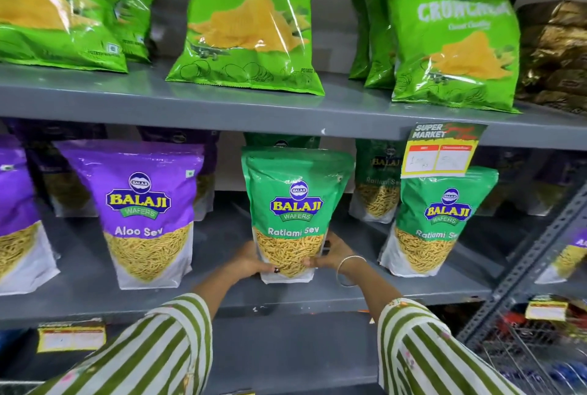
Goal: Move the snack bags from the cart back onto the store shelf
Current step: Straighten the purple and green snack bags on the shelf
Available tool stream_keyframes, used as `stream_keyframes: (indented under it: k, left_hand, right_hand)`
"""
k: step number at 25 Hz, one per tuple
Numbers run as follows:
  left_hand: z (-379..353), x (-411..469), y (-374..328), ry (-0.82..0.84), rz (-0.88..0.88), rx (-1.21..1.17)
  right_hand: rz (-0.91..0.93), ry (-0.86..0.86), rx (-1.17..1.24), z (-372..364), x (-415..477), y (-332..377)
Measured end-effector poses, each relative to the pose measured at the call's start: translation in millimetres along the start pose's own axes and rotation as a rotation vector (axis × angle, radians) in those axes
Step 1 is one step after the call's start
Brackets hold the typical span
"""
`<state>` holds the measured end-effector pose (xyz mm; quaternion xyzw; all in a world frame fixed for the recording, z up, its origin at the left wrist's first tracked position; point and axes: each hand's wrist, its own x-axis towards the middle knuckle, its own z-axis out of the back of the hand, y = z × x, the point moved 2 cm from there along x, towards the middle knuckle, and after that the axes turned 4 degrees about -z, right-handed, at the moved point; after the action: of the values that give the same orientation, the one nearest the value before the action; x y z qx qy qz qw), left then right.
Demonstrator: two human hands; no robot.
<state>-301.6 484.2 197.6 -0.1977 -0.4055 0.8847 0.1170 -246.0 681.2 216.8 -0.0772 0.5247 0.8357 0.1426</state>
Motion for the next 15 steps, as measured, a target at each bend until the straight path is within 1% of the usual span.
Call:
stream_keyframes:
  k: [1, 2, 3, 4, 5, 6, 7, 8, 9, 10, 11, 12, 13, 14, 15]
  left_hand:
    - [3, -1, -3, 0.115, 0.12, 0.175]
    - [4, -5, -9, 0.265, 0.271, 0.373]
    - [5, -12, -19, 0.44, 0.402, 0.521]
    - [0, -17, -32, 0.594, 0.468, 0.579]
    - [-11, -18, -49, 0.701, 0.452, 0.578]
    - [-27, -16, -68, 0.748, 0.365, 0.536]
    - [-47, -10, -87, 0.725, 0.229, 0.435]
    - [-68, -2, -106, 0.627, 0.075, 0.322]
    - [-88, 6, -123, 0.498, -0.059, 0.214]
    - [-105, 17, -139, 0.363, -0.146, 0.136]
    - [-121, 29, -151, 0.244, -0.197, 0.088]
    - [-138, 43, -160, 0.159, -0.224, 0.048]
    - [-152, 54, -167, 0.101, -0.254, 0.03]
    - [-165, 63, -174, 0.071, -0.269, 0.017]
    - [-178, 70, -178, 0.065, -0.278, -0.012]
  right_hand:
    - [-0.037, -0.001, -0.093, 8, 0, -2]
    - [-0.101, 0.007, -0.244, 21, 2, -9]
    - [-0.193, 0.034, -0.427, 38, -1, -16]
    - [-0.287, 0.076, -0.586, 55, -9, -20]
    - [-0.42, 0.117, -0.711, 74, -19, -27]
    - [-0.538, 0.112, -0.767, 96, -27, -39]
    - [-0.598, 0.071, -0.755, 117, -37, -47]
    - [-0.615, 0.021, -0.783, 140, -40, -63]
    - [-0.563, -0.085, -0.782, 160, -41, -76]
    - [-0.502, -0.158, -0.749, 177, -37, -89]
    - [-0.369, -0.212, -0.617, 188, -33, -97]
    - [-0.258, -0.303, -0.354, 203, -27, -111]
    - [-0.19, -0.36, -0.146, 216, -18, -130]
    - [-0.138, -0.374, -0.012, 222, -10, -141]
    - [-0.128, -0.371, 0.044, 226, -5, -149]
